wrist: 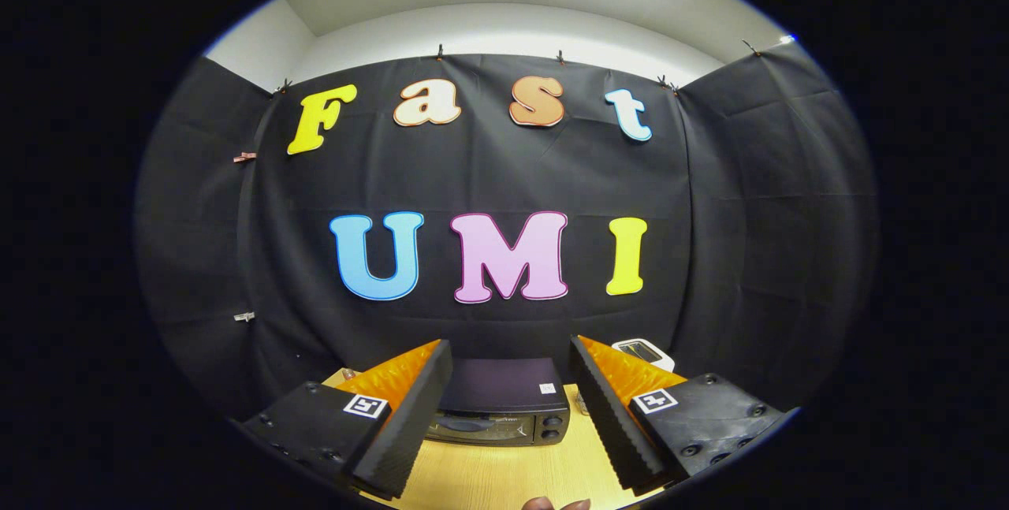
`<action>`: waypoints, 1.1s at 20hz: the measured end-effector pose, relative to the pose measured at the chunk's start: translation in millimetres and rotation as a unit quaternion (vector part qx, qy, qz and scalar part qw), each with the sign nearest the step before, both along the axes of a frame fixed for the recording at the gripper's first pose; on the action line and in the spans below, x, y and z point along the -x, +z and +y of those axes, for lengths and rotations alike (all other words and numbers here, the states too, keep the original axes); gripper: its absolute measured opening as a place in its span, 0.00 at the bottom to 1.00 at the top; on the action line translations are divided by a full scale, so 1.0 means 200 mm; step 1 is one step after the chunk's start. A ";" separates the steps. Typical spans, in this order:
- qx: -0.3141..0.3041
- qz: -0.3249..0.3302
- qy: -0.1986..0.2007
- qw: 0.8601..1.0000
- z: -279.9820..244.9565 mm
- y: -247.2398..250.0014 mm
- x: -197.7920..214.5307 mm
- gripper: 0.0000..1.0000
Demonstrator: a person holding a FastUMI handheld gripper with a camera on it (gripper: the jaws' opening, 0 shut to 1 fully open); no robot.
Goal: Open the toaster oven, put the food inside, and close the toaster oven door.
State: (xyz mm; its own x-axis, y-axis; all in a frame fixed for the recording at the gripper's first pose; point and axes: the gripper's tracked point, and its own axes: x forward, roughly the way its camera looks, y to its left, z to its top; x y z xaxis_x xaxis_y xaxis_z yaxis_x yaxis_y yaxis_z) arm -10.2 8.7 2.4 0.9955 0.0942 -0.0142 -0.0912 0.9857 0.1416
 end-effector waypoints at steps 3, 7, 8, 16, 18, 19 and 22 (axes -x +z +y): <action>0.000 0.004 0.002 1.000 -0.02 -0.02 -0.02 0.97; -0.005 0.006 -0.002 1.000 -0.04 -0.03 -0.02 0.97; -0.004 0.004 -0.002 1.000 -0.04 -0.02 -0.02 0.97; -0.013 -0.001 -0.009 1.000 -0.06 0.01 -0.02 0.97; -0.013 -0.003 -0.007 1.000 -0.06 0.01 -0.01 0.97; -0.014 -0.003 -0.007 1.000 -0.06 0.01 -0.01 0.97; -0.009 -0.004 -0.008 1.000 -0.06 0.02 0.00 0.97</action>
State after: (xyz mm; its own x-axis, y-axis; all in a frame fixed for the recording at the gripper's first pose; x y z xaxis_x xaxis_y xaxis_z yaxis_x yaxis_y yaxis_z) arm -9.7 -4.0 5.5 0.9969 0.0788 -0.0041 -0.0771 0.9842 0.1595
